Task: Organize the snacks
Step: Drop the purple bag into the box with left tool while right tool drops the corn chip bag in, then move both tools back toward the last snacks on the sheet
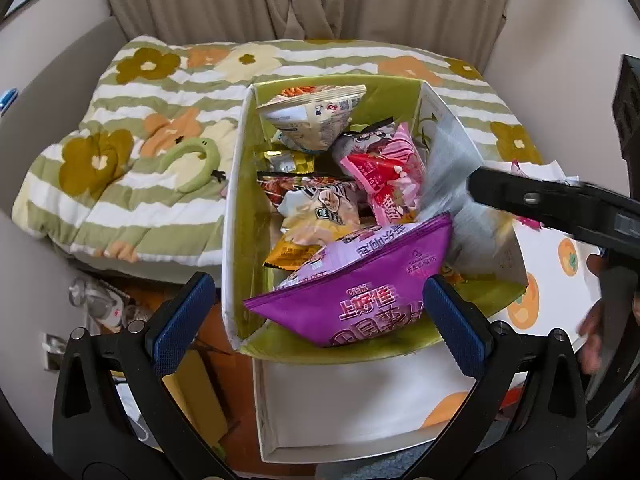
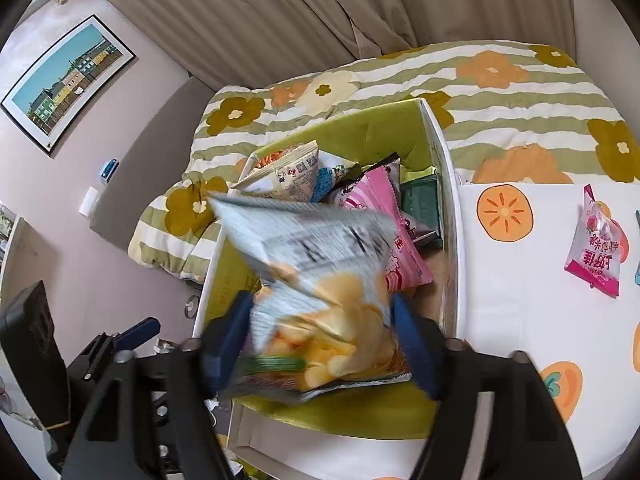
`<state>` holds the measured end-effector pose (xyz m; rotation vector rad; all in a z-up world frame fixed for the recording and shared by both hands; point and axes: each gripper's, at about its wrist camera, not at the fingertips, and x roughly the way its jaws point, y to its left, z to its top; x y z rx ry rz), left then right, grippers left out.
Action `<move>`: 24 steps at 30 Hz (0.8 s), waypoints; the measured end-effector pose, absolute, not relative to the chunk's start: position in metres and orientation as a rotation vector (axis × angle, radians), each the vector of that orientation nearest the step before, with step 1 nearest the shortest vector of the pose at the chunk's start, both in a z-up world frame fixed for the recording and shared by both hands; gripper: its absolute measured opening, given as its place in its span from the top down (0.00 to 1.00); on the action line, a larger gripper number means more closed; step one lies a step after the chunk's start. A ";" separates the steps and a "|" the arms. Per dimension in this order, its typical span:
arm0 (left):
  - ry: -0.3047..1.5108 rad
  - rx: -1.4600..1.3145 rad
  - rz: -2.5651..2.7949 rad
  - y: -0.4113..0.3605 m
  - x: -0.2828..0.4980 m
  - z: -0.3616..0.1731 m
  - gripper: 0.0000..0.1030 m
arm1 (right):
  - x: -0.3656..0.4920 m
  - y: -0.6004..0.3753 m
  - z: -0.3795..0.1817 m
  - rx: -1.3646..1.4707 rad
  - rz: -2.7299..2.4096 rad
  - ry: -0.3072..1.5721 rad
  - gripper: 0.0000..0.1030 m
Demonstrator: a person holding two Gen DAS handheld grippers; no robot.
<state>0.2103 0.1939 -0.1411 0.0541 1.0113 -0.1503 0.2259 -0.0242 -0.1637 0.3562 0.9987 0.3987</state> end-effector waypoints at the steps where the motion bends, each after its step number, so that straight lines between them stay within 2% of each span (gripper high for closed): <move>1: 1.012 0.054 -0.149 0.193 0.209 -0.141 0.00 | 0.223 -0.024 -0.161 0.350 0.404 0.973 0.00; 5: 1.007 0.058 -0.145 0.194 0.203 -0.142 0.00 | 0.211 -0.026 -0.153 0.293 0.403 0.895 0.00; 17: 0.957 0.045 -0.128 0.200 0.179 -0.123 0.00 | 0.191 -0.024 -0.142 0.230 0.382 0.910 0.00; 24: 0.897 0.040 -0.156 0.194 0.167 -0.110 0.00 | 0.162 -0.031 -0.121 0.177 0.319 0.837 0.00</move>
